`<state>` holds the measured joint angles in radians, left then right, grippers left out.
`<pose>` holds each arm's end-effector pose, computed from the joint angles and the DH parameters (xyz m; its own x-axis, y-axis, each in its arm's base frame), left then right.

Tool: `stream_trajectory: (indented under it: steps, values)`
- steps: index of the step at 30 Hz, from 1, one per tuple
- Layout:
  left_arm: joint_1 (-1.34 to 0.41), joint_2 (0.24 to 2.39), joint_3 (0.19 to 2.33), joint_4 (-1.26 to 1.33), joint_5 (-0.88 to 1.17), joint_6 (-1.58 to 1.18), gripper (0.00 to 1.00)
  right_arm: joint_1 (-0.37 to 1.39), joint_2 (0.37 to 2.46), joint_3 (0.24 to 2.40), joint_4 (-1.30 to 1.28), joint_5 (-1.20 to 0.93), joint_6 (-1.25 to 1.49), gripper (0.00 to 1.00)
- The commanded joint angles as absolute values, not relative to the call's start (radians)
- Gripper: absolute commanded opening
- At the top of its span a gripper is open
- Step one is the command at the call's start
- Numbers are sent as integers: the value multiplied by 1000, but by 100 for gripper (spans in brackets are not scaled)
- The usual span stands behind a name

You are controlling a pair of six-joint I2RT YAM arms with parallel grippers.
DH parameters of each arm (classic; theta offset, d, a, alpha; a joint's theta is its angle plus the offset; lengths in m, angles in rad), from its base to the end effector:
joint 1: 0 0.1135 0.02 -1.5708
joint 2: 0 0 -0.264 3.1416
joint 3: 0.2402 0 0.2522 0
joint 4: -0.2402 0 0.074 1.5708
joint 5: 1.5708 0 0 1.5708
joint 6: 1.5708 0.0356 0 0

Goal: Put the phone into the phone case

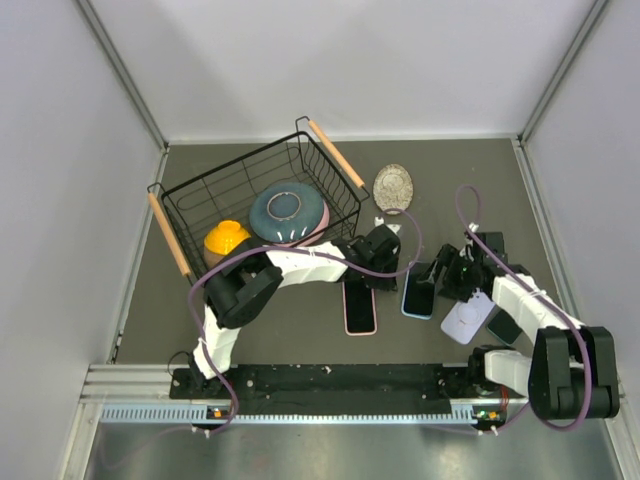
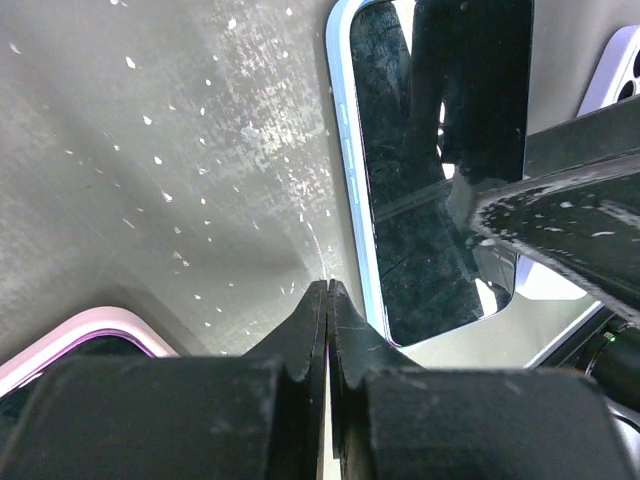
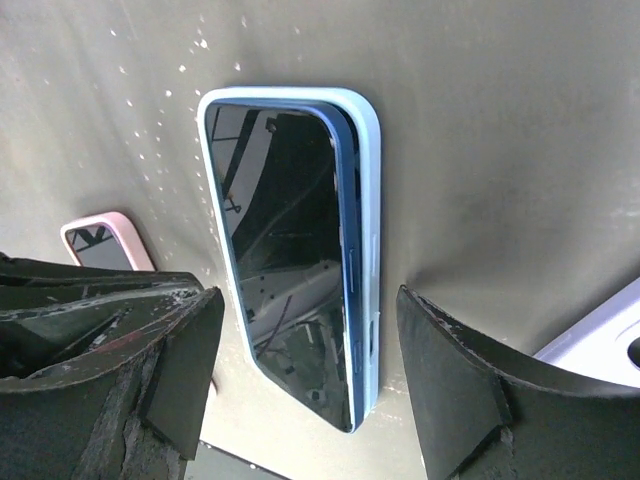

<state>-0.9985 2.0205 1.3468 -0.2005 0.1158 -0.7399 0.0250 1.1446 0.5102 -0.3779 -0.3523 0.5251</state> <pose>0.2315 -0.3669 0.1614 -0.8968 0.1556 -0.4141 0.3663 0.7860 -0.4980 0.2003 0.0173 0.1659 -0.8370 0.4497 -0.3118 0.2465 0.8185 0.5188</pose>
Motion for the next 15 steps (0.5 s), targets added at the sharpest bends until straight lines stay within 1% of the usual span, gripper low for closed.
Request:
stream_trajectory:
  steps: [1,7,15]
  values:
    - [-999,2017,1370,-160,149,-770,0,28,1152,471,-282,-374,543,70]
    - [-997,2028,1359,-147,155,-785,0,28,1163,428,-232,-382,554,70]
    - [-997,2049,1350,-137,178,-799,0,28,1147,394,-137,-483,586,71]
